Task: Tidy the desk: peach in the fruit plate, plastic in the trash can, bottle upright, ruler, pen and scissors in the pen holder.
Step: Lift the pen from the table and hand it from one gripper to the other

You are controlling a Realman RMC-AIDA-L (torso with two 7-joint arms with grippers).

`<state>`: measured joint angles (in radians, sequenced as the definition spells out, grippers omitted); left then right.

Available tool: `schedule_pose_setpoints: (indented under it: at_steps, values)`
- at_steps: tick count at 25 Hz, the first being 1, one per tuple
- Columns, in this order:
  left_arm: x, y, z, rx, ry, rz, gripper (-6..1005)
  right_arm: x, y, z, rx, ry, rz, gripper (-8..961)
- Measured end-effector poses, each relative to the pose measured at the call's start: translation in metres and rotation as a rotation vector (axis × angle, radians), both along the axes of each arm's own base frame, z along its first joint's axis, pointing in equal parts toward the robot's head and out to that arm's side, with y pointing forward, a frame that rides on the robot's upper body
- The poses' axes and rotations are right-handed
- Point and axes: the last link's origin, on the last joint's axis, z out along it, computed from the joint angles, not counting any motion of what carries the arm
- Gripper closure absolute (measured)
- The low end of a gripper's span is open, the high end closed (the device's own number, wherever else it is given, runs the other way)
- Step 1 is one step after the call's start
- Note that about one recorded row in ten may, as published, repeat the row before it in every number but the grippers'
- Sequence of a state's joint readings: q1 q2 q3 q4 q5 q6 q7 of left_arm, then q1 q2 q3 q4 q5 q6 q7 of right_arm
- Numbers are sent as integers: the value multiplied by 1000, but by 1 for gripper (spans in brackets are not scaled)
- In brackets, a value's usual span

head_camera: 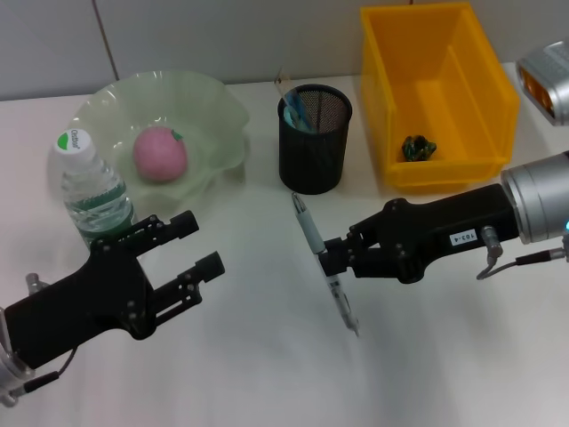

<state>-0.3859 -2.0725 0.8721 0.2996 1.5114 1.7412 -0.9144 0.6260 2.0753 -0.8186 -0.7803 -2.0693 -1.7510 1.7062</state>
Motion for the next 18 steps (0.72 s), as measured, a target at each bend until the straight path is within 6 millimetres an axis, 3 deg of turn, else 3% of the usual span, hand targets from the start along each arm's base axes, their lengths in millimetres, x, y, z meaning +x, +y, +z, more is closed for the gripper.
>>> schedule_pose_setpoints:
  at_steps: [11,18]
  values:
    - [17,9,-5,-215,-138,99,459,-4,-2,1,106,79,175,829]
    - [22,12,-8,-233,-146,97,462,-4,-4,-6,105,89,221,829]
